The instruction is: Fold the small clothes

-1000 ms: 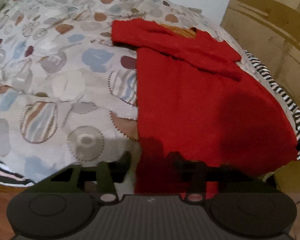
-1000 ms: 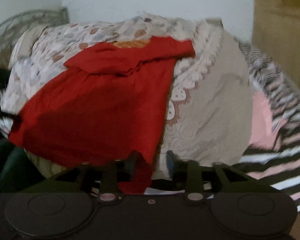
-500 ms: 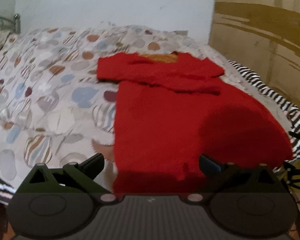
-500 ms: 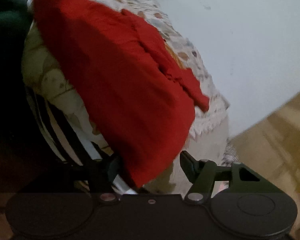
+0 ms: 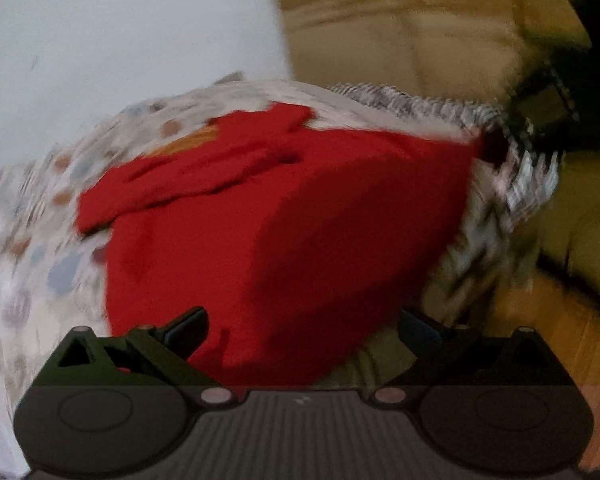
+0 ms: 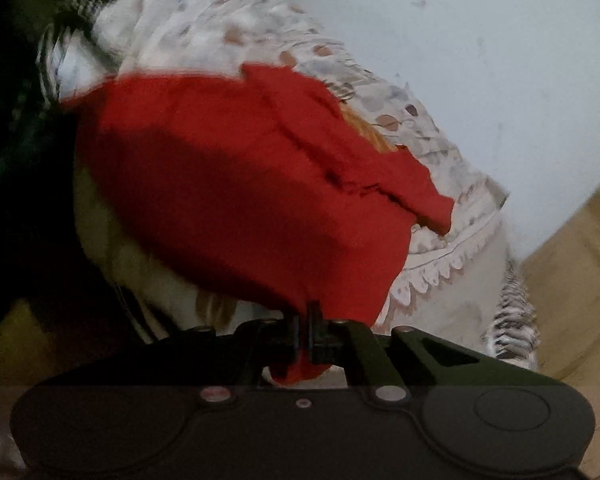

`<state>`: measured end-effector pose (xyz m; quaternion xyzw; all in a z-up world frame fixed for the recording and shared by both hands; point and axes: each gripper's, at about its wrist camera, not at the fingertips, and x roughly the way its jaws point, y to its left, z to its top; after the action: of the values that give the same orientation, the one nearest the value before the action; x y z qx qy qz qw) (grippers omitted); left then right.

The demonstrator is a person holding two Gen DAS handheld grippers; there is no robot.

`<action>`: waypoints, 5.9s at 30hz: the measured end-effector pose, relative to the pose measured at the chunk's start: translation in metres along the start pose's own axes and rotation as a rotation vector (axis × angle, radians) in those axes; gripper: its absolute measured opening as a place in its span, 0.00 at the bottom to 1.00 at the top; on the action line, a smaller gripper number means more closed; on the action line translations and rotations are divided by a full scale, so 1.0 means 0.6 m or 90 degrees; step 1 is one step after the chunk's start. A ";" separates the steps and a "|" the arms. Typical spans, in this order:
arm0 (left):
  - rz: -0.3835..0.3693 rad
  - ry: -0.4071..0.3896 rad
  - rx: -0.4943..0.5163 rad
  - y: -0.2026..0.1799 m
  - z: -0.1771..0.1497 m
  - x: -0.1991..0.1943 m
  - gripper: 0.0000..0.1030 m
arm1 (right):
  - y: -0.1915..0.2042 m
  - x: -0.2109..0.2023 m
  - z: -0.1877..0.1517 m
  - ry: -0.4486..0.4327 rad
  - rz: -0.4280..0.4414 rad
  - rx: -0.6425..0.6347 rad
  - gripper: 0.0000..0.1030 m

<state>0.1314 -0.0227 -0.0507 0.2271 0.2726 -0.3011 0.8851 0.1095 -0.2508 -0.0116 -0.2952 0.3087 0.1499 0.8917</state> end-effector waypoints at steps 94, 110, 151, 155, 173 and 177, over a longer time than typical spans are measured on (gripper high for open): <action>0.313 -0.120 0.150 -0.011 0.009 -0.160 0.03 | -0.029 -0.170 -0.016 -0.125 -0.040 0.259 0.02; 0.182 -0.096 0.076 0.079 0.122 -0.264 0.04 | -0.079 -0.270 0.061 -0.166 -0.007 0.286 0.02; 0.062 0.053 -0.443 0.566 0.129 0.164 0.99 | -0.344 0.461 0.171 0.081 0.072 0.497 0.19; 0.034 0.031 -0.423 0.512 0.083 0.124 0.99 | -0.345 0.437 0.166 0.049 0.067 0.500 0.57; 0.064 -0.050 -0.367 0.370 0.030 0.073 0.08 | -0.316 0.421 0.157 -0.009 0.070 0.438 0.04; 0.052 -0.069 -0.495 0.424 0.007 0.057 0.07 | -0.327 0.417 0.153 -0.013 0.007 0.458 0.04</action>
<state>0.3228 0.1427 -0.0083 -0.1306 0.3100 -0.1514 0.9295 0.4314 -0.3260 -0.0280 0.0406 0.3347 0.0393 0.9406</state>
